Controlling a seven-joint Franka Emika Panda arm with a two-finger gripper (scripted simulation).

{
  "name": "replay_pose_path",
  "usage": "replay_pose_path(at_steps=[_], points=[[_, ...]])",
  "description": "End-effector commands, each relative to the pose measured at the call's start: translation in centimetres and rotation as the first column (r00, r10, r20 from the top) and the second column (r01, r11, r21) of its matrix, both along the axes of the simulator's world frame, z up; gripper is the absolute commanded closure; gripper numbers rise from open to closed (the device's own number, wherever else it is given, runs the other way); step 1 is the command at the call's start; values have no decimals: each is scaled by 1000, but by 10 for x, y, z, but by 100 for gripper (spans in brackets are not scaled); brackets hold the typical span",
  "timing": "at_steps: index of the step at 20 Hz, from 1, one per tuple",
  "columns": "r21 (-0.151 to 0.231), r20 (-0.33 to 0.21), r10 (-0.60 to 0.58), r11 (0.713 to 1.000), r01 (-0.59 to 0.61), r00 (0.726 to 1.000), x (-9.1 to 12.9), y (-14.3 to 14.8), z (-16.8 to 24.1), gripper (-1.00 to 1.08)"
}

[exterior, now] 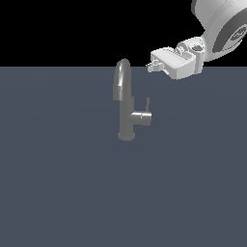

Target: Turn on the faucet by rotating a designated handle.

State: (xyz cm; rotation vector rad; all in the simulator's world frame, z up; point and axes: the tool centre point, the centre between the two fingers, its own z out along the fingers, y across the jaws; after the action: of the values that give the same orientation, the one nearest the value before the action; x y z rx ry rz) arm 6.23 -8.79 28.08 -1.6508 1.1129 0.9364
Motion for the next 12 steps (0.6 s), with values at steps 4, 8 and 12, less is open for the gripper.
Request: replay_pose_path(at_steps=[4,8,12], points=[[122,-117,-122,983,137,986,13,-9,-48,108],[184,-192,-186,958,221,964,17,-11,-78,108],[225,-249,-227,932,285,941,19,-11,-100,108]])
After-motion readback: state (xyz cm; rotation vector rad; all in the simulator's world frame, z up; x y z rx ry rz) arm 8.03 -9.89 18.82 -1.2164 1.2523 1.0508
